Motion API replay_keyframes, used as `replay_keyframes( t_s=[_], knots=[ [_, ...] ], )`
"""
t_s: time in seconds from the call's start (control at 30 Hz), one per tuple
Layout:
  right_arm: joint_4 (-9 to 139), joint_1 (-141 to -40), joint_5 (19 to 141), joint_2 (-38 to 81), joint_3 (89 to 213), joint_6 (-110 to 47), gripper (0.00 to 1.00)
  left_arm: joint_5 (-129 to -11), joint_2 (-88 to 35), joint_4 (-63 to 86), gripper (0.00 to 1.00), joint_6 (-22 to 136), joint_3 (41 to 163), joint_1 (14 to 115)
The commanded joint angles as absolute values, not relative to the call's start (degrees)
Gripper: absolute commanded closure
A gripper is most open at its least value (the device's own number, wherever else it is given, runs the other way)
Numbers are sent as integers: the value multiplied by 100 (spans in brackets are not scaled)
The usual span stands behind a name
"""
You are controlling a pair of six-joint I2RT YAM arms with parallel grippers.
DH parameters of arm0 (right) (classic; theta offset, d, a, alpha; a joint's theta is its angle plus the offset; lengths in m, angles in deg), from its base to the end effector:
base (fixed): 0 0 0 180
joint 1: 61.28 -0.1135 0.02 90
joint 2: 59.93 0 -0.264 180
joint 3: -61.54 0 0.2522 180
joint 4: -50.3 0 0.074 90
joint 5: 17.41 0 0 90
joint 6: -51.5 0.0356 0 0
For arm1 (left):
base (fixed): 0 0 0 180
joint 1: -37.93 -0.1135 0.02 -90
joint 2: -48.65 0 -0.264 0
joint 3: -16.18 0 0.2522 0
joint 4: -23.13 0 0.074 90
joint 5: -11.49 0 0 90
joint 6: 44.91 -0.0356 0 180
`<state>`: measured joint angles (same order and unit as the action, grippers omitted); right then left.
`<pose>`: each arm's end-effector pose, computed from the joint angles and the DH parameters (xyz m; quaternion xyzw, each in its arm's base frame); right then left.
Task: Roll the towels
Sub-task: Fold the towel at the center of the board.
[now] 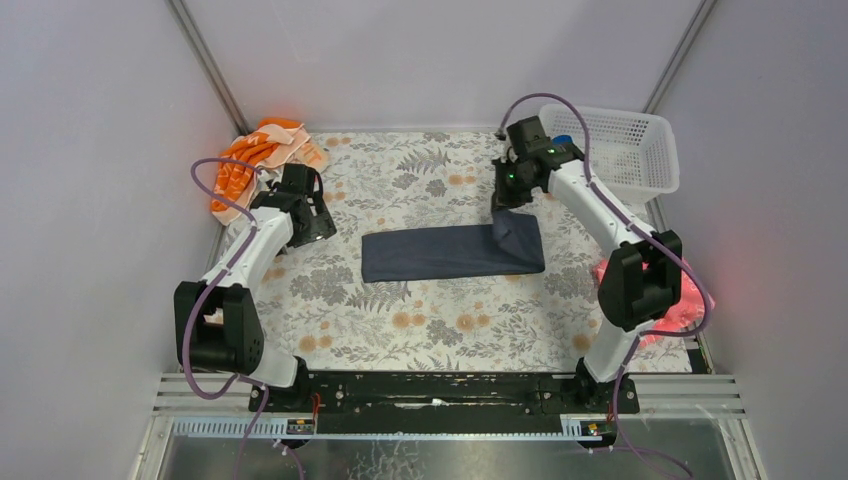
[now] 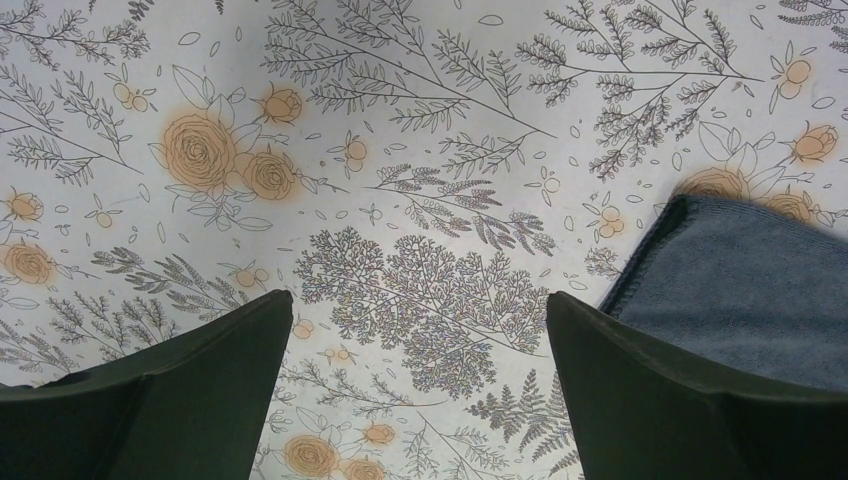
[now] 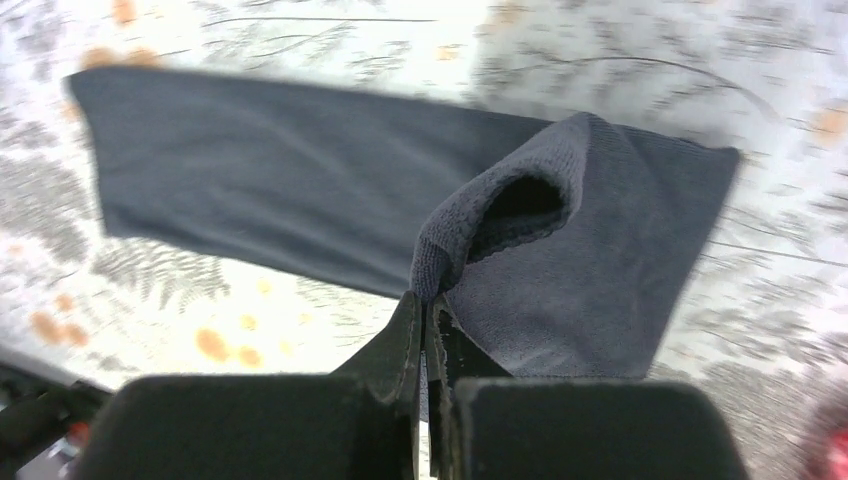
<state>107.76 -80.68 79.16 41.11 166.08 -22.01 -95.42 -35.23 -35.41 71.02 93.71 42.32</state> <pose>0.3633 0.1323 0.2996 -0.0418 0.9486 0.1470 0.2770 0.2883 -0.0117 0.2503 -0.2118 0.9425 0.0823 0.2451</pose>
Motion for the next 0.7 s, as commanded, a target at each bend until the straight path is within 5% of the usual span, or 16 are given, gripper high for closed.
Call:
replay_keyframes(
  t_s=[0.0,0.67],
  knots=[
    [10550,-8633,8849,4396,17049,-1730,100,-9504,-3586,-3338,2,7033,9322,4200],
    [9190,-10152,8937,5550,17953,-420,99,-9394,-3699,-3335,2,7036,9312,4191]
  ],
)
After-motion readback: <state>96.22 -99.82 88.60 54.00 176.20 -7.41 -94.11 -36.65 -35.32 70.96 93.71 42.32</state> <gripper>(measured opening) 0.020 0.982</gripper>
